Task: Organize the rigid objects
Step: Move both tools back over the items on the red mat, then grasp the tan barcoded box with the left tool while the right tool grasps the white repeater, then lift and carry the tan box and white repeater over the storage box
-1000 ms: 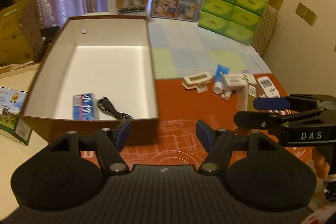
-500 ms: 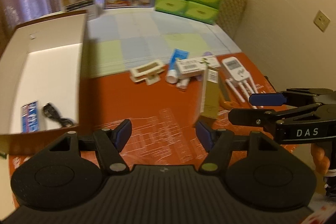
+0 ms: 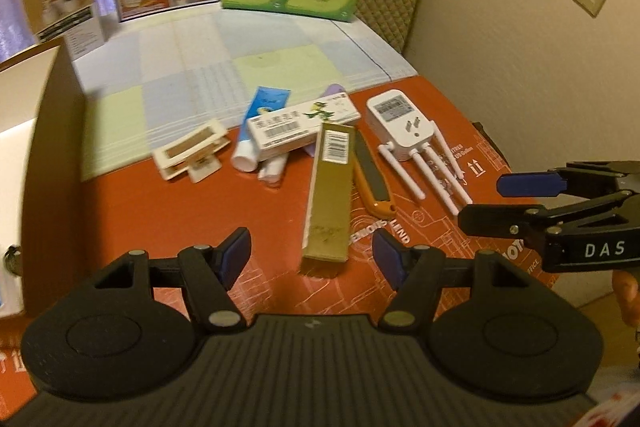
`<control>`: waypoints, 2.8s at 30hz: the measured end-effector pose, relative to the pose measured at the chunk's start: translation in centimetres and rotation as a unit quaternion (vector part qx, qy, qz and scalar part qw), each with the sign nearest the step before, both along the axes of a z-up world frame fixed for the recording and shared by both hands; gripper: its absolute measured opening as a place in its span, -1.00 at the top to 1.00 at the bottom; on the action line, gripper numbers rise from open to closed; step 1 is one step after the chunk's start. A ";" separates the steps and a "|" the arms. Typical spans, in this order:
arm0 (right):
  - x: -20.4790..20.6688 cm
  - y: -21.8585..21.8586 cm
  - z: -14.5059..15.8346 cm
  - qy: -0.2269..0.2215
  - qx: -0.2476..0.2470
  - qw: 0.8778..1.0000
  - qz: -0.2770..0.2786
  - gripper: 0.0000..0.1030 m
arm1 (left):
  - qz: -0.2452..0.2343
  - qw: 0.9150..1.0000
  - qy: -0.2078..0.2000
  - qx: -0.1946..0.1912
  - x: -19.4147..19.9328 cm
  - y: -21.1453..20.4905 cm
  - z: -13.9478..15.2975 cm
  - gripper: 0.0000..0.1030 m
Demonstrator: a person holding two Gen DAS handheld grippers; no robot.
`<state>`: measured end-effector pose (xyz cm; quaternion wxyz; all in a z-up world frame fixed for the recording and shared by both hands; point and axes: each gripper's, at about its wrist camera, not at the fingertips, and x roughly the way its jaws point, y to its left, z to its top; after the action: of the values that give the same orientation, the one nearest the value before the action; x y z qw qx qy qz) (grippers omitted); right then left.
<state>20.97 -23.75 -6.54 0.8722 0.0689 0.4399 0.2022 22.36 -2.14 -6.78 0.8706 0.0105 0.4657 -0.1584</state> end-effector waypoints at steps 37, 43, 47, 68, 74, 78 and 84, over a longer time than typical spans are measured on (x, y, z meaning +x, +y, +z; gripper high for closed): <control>6.2 -6.5 -4.4 -0.006 -0.058 0.998 -0.018 -0.30 | 0.018 0.997 0.029 0.070 7.2 -5.9 -7.8 0.39; 7.6 -4.9 -5.1 -0.028 -0.078 0.997 0.003 -0.30 | 0.074 0.995 0.021 0.061 5.0 -3.0 -6.4 0.39; 8.9 -4.1 -5.7 -0.037 -0.086 0.996 0.010 -0.30 | 0.123 0.990 0.020 0.066 4.8 -0.5 -6.0 0.39; 13.8 -0.8 -9.1 -0.052 -0.145 0.988 0.024 -0.19 | 0.213 0.973 0.014 0.085 5.8 4.8 -5.7 0.39; 14.4 -0.5 -10.1 -0.052 -0.159 0.986 0.026 -0.09 | 0.219 0.972 0.017 0.085 5.6 5.2 -5.7 0.39; 14.5 -0.3 -10.2 -0.056 -0.164 0.984 0.031 -0.09 | 0.223 0.971 0.018 0.085 5.5 5.3 -5.7 0.39; 14.9 -0.5 -10.5 -0.050 -0.162 0.985 0.030 -0.07 | 0.225 0.971 0.019 0.085 5.5 5.4 -5.7 0.39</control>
<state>35.89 -24.29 -17.09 0.8863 -0.0968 0.4245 0.1577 27.86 3.28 -12.50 0.8708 -0.0238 0.4843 0.0812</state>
